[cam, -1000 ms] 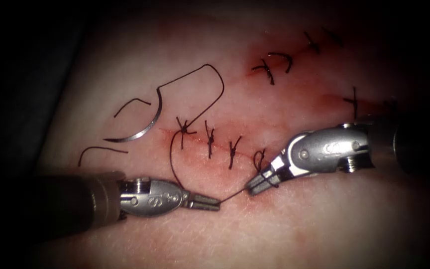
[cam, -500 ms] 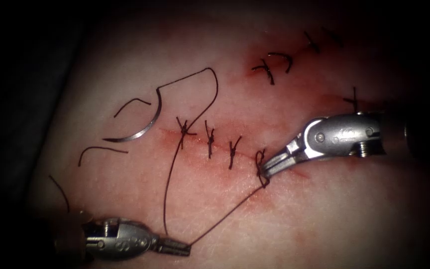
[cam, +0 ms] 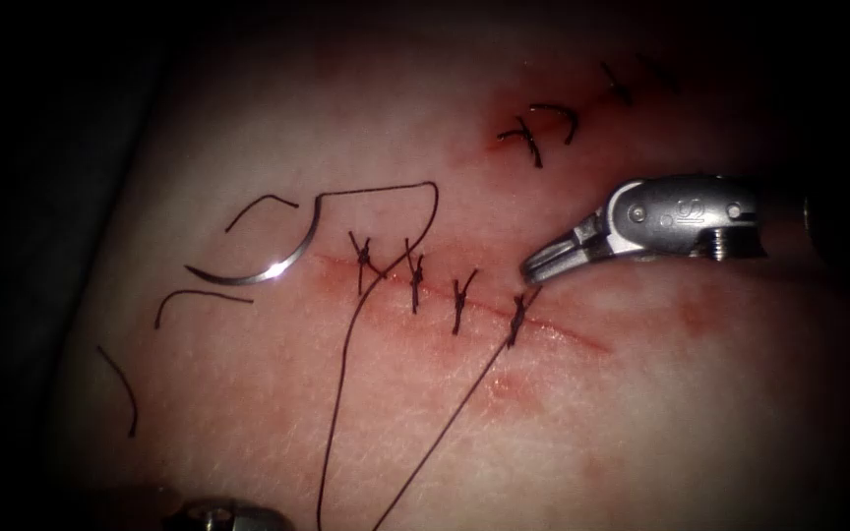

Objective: Wound Closure
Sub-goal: Tighten by pulling up with the right and down with the left, then loop the suture once around the right gripper counter-clockwise.

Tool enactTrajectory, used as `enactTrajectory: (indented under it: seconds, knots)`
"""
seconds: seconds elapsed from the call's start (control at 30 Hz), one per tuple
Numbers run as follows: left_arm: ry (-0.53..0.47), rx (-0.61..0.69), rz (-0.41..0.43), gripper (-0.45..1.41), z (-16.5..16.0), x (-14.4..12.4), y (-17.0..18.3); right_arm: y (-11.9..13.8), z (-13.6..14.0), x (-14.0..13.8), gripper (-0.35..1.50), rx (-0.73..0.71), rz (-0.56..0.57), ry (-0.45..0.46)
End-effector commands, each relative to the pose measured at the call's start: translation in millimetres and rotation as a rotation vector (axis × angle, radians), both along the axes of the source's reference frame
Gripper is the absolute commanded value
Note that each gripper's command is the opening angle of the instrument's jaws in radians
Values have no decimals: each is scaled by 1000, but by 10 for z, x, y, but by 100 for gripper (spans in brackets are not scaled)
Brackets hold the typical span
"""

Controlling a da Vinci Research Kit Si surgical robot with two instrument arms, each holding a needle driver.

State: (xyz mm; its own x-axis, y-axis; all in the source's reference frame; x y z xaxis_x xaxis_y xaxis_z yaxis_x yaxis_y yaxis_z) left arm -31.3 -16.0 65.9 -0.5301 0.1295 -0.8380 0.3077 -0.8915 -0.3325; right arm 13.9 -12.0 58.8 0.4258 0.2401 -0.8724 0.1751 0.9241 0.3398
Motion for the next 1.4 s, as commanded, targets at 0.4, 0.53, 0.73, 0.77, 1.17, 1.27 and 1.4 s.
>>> enactTrajectory:
  seconds: [0.4, 0.53, 0.73, 0.77, 1.17, 1.27, 1.4]
  knots:
    - [-30, 63, 206, -45, -11, -7, -47, 11, 19, -2, -35, -118, 108, -116]
    - [-8, 72, 332, -45, -8, -9, -71, 12, 21, -2, -35, -146, 185, -194]
    - [-11, 82, 399, -45, -7, -11, -85, 12, 19, -5, -35, -151, 212, -216]
    - [-17, 80, 405, -45, -8, -11, -86, 12, 19, -5, -35, -150, 214, -220]
    - [-59, 11, 261, -45, -51, -31, -17, 1, 0, 0, 29, -55, 283, -56]
    - [-95, -53, 187, -45, -67, -40, 14, -3, -11, 0, 96, -27, 350, -6]
    - [-120, -163, 98, -45, -90, -51, 52, 2, -23, -7, 116, -20, 421, 46]
